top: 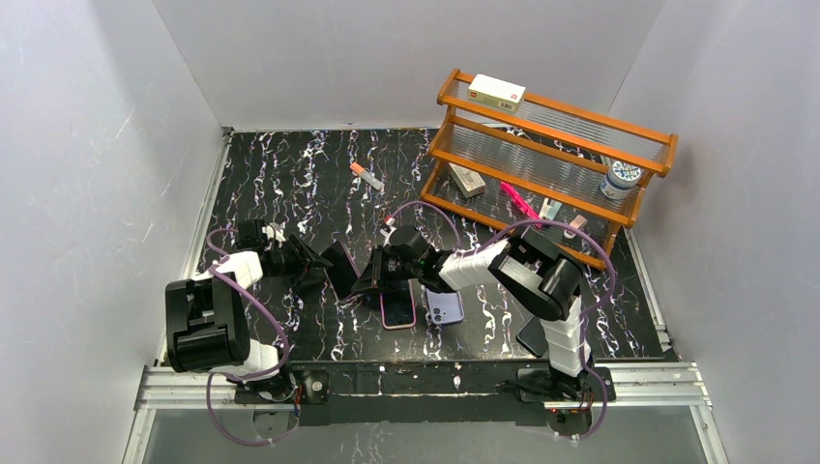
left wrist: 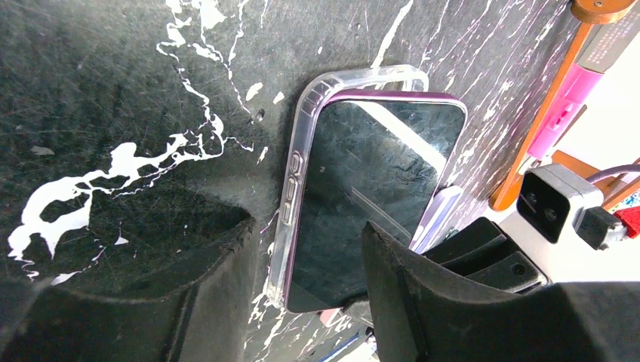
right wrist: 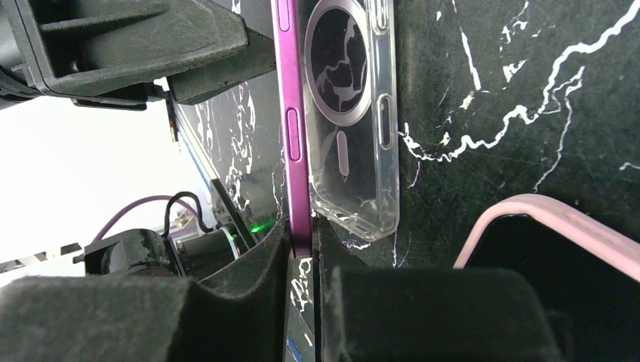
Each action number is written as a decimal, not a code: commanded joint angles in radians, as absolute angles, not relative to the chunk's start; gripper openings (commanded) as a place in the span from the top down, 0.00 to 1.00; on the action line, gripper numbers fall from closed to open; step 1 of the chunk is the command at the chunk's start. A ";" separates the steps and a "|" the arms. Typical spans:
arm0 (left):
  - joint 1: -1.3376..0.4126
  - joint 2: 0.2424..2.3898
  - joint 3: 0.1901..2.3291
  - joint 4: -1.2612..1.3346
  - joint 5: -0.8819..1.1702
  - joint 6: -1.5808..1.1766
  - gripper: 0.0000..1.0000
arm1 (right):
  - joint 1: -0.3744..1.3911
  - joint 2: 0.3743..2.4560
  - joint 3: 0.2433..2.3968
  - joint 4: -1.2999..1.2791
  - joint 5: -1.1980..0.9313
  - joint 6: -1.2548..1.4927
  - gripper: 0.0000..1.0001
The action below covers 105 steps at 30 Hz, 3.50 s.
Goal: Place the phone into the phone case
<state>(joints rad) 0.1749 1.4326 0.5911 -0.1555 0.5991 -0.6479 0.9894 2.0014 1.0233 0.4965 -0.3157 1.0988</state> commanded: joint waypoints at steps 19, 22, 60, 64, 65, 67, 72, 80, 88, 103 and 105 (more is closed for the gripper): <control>0.179 1.429 0.609 -0.182 0.584 -0.609 0.56 | 0.997 1.844 1.141 0.002 -0.210 0.851 0.45; 0.179 1.428 0.606 -0.183 0.581 -0.607 0.56 | 0.995 1.825 1.136 0.002 -0.195 0.827 0.50; 0.179 1.479 0.594 -0.166 0.624 -0.627 0.80 | 0.959 2.109 1.397 0.029 -0.255 0.761 0.74; 0.179 1.486 0.599 -0.176 0.599 -0.625 0.84 | 0.956 2.066 1.399 0.007 -0.204 0.739 0.63; 0.179 1.490 0.603 -0.178 0.597 -0.622 0.84 | 0.953 2.055 1.399 0.006 -0.198 0.733 0.61; 0.179 1.499 0.609 -0.187 0.589 -0.618 0.84 | 0.946 2.045 1.400 0.010 -0.198 0.727 0.56; 0.179 1.511 0.618 -0.194 0.587 -0.608 0.84 | 0.919 2.064 1.399 0.035 -0.239 0.731 0.42; 0.179 1.520 0.616 -0.189 0.606 -0.601 0.84 | 0.896 2.110 1.380 0.117 -0.344 0.769 0.34; 0.179 1.530 0.609 -0.169 0.646 -0.617 0.82 | 0.895 2.166 1.385 0.168 -0.419 0.833 0.34; 0.179 1.545 0.567 -0.079 0.739 -0.703 0.83 | 0.836 2.232 1.404 0.432 -0.620 1.067 0.31; 0.179 1.545 0.550 -0.056 0.753 -0.722 0.83 | 0.821 2.228 1.407 0.480 -0.641 1.098 0.31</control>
<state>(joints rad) 0.1890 1.5360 0.5903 -0.0948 0.6750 -0.6712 0.8433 2.2089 1.3800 0.2878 -0.5465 0.9787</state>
